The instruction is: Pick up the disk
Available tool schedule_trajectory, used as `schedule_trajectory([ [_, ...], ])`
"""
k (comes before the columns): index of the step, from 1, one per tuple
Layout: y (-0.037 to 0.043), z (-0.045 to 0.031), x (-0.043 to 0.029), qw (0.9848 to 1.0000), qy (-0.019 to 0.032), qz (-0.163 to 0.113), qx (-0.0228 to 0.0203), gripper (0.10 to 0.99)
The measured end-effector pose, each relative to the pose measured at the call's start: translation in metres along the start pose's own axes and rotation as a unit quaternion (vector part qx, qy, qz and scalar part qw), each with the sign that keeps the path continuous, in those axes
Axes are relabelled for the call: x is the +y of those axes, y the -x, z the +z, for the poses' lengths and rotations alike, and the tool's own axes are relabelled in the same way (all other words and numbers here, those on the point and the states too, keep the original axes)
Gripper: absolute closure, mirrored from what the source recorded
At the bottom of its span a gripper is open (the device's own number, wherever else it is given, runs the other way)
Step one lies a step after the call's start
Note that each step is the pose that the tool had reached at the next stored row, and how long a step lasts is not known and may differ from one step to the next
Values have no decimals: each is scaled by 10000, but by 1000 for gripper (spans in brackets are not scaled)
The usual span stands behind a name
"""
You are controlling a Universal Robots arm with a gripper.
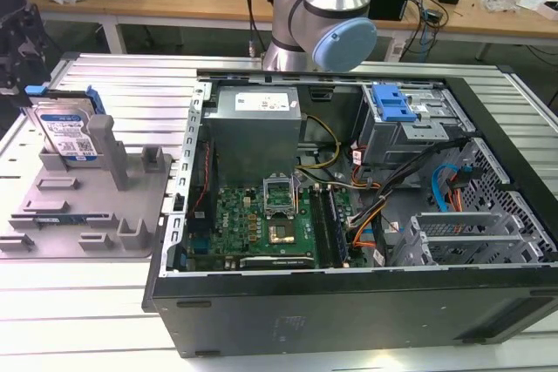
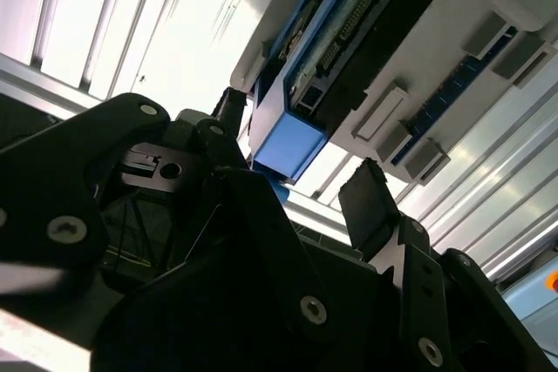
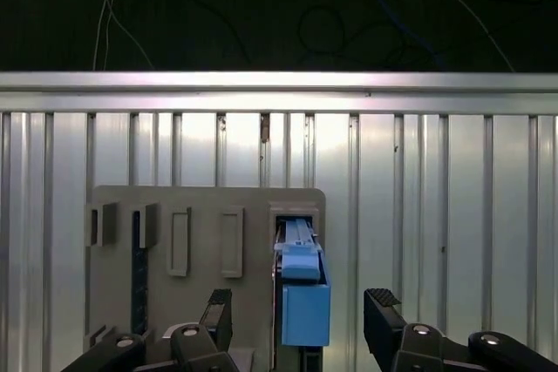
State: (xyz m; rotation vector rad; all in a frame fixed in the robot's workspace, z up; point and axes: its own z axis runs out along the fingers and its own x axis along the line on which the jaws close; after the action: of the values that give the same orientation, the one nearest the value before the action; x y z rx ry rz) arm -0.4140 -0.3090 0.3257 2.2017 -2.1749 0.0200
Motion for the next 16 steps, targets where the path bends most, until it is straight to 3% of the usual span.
schedule_trajectory([
  [11,2,39,-1,10000,-1,0,16,380],
  [14,2,51,-1,10000,-1,0,16,459],
  [15,2,57,-2,10000,-1,0,16,529],
  [16,3,60,-2,10000,-1,0,16,529],
])
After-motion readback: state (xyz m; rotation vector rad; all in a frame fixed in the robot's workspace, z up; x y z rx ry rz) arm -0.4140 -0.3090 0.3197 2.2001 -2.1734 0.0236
